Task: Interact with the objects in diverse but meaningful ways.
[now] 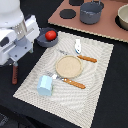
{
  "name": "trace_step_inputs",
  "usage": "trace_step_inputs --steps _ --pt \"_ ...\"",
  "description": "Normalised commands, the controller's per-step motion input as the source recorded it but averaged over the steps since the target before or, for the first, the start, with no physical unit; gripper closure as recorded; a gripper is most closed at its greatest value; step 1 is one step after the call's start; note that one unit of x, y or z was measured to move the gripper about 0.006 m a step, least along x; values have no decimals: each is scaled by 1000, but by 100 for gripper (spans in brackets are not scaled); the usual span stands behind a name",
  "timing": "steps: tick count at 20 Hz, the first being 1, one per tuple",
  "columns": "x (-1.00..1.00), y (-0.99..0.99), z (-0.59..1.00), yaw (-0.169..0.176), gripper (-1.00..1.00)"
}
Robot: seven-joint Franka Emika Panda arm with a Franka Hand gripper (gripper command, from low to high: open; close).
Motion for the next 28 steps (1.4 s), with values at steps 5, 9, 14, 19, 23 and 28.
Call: trace_step_inputs --steps 5,9,14,19,23,28 --pt "-89 -522 -177 -102 -100" --pt "0 -359 -248 -50 -100" --pt "131 -67 -215 -48 -100" --pt "196 0 -185 -41 -100" --pt "149 0 -206 -37 100" --pt "134 0 -180 -28 100"
